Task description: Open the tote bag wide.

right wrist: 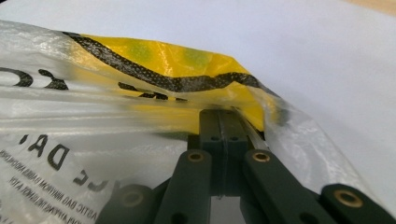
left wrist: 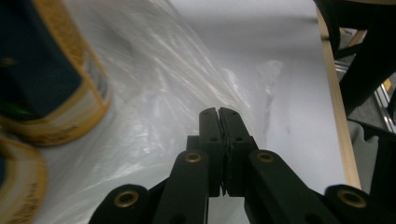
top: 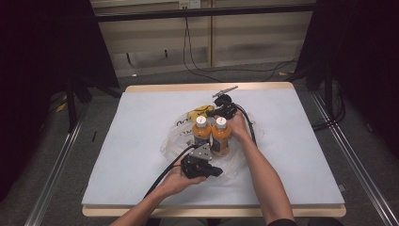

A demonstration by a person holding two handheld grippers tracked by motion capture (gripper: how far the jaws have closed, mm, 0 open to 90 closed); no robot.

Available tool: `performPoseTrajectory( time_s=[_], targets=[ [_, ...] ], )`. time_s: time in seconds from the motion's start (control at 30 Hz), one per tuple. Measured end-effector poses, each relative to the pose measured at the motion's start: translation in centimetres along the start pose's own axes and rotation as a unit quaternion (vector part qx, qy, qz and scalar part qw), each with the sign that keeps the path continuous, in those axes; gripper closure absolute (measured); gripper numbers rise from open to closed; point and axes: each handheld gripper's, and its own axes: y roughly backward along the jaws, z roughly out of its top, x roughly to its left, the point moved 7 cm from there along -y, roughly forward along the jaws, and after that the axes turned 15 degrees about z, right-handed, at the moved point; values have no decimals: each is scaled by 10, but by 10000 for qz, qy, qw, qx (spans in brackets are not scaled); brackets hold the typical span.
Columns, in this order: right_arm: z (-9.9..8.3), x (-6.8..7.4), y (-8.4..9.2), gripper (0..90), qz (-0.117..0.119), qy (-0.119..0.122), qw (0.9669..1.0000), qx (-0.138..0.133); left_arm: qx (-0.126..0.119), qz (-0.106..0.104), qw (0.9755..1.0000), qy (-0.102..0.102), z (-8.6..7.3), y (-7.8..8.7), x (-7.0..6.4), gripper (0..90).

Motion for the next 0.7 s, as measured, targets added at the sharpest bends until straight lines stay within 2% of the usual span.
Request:
performPoseTrajectory(
  time_s=[0.03,0.13,0.3,0.33,0.43,0.47,0.53,0.57,0.63,0.7],
  targets=[
    [1,2,3,900,22,9,10000,-22,-73,-15,9999,101,1,1,1,869],
    [5,7,14,900,150,-7,9995,-264,-145,23,9998,154,4,4,6,855],
    [10,16,27,900,187,90,9990,-396,-217,95,9995,195,6,8,9,829],
    [11,17,30,900,185,93,9988,-441,-246,121,9993,255,6,9,10,820],
    [9,22,36,900,150,158,9988,-433,-281,280,9989,251,7,13,14,758],
    [8,24,38,894,156,192,9988,-431,-307,317,9986,308,8,13,15,743],
    [6,28,43,875,159,227,9986,-445,-412,445,9972,427,9,16,19,674],
    [4,30,45,871,146,229,9987,-441,-400,541,9969,399,9,18,22,652],
    [2,33,50,857,75,295,9986,-443,-487,671,9953,498,11,22,26,588],
    [-1,36,57,819,26,317,9984,-472,-526,773,9944,501,12,26,29,519]
  ],
)
